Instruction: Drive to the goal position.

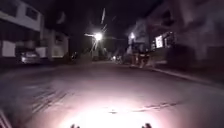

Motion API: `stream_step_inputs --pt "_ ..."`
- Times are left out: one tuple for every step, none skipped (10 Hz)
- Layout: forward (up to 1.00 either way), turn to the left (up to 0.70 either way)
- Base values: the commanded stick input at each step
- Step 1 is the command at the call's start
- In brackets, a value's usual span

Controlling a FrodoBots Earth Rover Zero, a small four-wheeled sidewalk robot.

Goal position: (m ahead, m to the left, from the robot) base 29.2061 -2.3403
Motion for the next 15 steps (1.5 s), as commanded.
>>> stream_step_inputs --pt "0.70 0.00" --pt "0.70 0.00" --pt "0.70 0.00" --pt "0.70 0.00" --pt "0.70 0.00" --pt "0.70 0.00" --pt "0.70 0.00" --pt "0.70 0.00" --pt "0.70 0.00" --pt "0.70 0.00" --pt "0.70 0.00" --pt "0.70 0.00" --pt "0.70 0.00" --pt "0.70 0.00" --pt "0.70 0.00"
